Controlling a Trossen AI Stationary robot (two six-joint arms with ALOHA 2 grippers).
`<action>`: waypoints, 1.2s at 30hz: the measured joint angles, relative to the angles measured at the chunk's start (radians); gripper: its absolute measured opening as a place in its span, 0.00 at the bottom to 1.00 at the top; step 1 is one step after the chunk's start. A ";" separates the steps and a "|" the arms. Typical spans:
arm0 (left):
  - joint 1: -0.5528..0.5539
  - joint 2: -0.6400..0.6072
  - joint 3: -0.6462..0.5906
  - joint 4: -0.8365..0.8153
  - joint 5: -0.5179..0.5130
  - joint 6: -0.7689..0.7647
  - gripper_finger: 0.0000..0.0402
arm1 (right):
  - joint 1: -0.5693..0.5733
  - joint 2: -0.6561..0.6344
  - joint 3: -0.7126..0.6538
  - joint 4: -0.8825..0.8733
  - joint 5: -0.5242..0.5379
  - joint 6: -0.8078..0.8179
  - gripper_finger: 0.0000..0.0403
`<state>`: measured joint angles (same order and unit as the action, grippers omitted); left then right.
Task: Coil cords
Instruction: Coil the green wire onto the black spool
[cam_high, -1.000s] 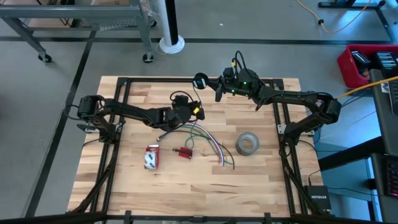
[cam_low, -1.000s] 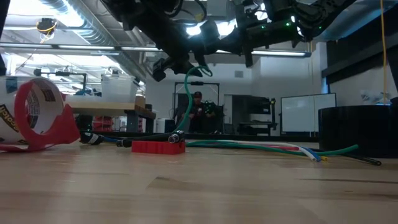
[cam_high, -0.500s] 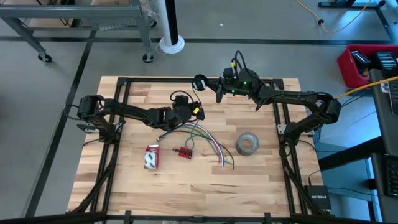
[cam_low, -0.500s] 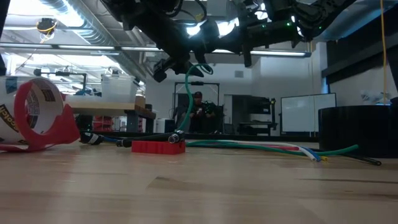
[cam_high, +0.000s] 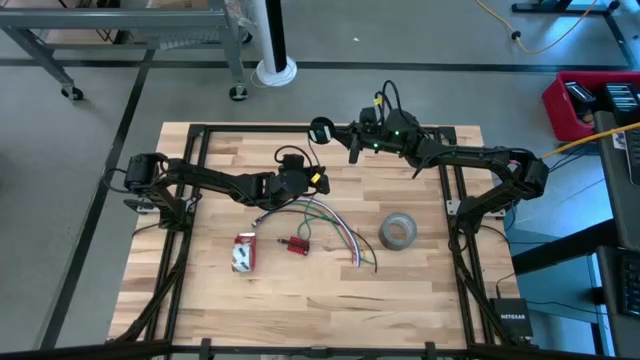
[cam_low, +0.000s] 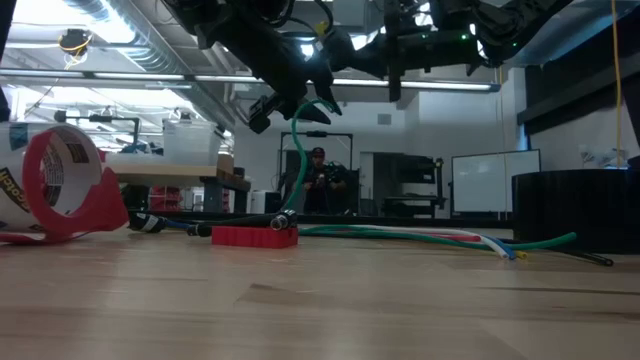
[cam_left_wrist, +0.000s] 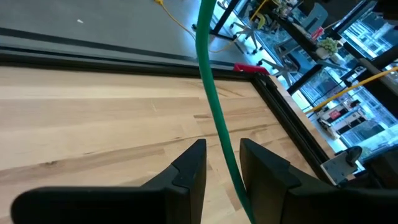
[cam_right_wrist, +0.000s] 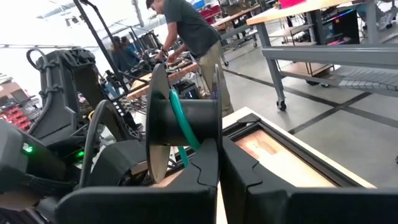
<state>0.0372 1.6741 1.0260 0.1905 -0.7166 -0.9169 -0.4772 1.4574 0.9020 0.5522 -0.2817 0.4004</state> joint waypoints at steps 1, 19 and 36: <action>0.000 0.000 0.000 0.000 0.000 0.000 0.22 | 0.000 0.000 0.000 0.000 0.000 0.000 0.01; -0.015 0.000 0.000 0.000 0.000 0.026 0.22 | 0.000 0.000 0.000 -0.025 0.049 -0.005 0.01; -0.005 0.000 0.000 -0.071 0.044 -0.011 0.21 | -0.001 0.000 0.000 -0.063 0.035 -0.016 0.01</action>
<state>0.0326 1.6746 1.0264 0.1194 -0.6727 -0.9274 -0.4778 1.4574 0.9020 0.4896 -0.2470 0.3847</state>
